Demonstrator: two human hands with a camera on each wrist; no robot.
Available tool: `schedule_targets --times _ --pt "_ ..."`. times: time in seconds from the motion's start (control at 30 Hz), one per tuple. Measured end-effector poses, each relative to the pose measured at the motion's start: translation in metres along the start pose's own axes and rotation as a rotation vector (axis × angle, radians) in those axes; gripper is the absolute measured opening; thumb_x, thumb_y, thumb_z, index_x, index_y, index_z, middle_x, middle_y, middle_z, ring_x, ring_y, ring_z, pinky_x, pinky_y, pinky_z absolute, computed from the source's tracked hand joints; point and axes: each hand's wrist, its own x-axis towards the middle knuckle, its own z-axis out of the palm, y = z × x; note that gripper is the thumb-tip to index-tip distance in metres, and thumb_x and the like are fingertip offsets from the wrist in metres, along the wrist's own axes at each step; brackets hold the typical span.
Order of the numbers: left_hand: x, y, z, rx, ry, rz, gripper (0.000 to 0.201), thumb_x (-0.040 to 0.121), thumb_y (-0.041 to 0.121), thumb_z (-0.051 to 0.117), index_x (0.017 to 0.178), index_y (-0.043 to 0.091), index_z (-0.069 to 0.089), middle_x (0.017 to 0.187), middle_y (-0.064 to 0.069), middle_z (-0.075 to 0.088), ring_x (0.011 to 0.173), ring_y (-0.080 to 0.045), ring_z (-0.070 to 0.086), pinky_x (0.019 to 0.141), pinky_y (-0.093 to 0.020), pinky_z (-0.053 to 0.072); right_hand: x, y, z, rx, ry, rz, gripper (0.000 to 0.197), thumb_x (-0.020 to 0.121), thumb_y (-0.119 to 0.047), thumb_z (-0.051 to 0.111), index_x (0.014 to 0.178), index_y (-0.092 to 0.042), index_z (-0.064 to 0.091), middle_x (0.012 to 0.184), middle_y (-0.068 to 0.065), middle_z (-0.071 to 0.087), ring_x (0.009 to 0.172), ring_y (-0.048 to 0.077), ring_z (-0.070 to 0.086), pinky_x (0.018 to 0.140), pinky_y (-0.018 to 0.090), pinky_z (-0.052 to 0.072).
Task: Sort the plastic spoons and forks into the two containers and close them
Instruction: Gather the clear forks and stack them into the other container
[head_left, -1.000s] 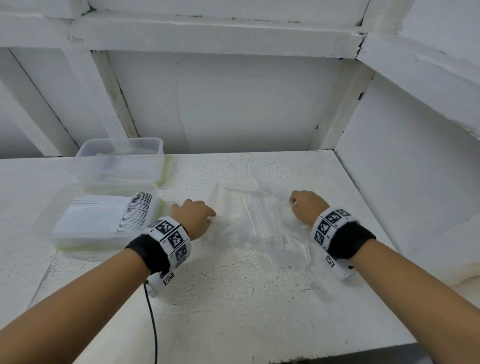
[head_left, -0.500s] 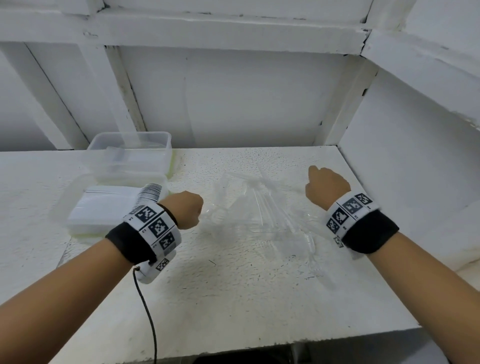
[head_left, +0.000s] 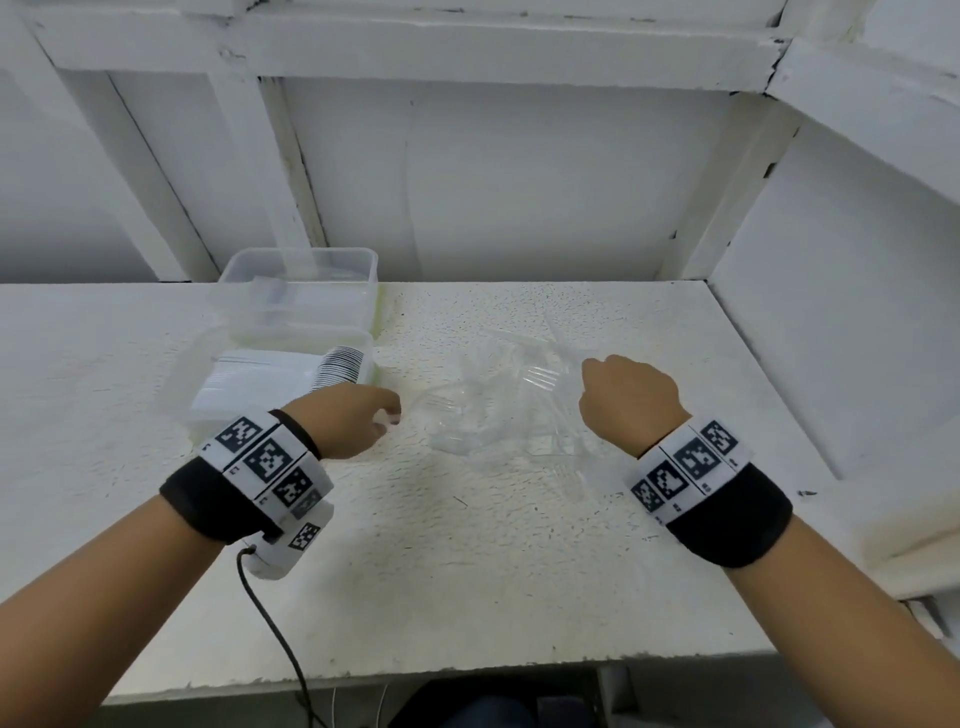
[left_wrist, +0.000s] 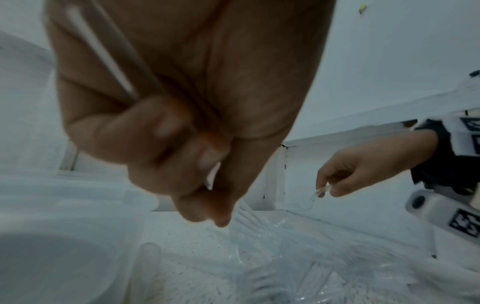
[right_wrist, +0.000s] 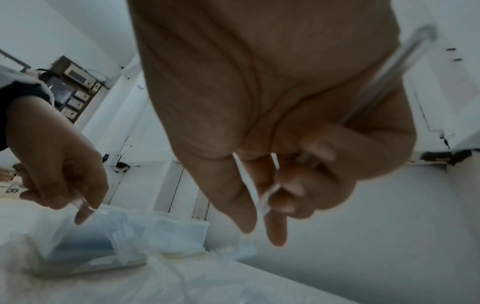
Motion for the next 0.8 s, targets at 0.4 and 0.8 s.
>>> schedule_targets --times 0.4,0.8 --pt "-0.01 -0.012 0.035 -0.5 0.159 -0.05 0.027 0.101 0.024 0.034 0.109 0.014 0.059 0.07 0.006 0.052 0.06 -0.005 0.047 0.053 -0.018 0.035 -0.007 -0.027 0.048 0.126 -0.263 -0.113 0.025 0.09 -0.025 0.053 0.113 -0.017 0.059 0.111 0.002 0.061 0.095 0.02 0.059 0.069 0.026 0.041" --pt "0.014 0.011 0.048 -0.573 0.32 -0.04 0.01 0.094 0.017 0.046 0.096 0.016 0.056 0.076 0.005 0.054 0.074 -0.013 0.05 0.06 -0.022 0.035 -0.017 0.002 0.037 0.764 -0.111 -0.064 0.024 0.094 -0.022 0.053 0.091 -0.004 0.067 0.074 -0.004 0.059 0.065 0.01 0.05 0.056 0.017 0.035"
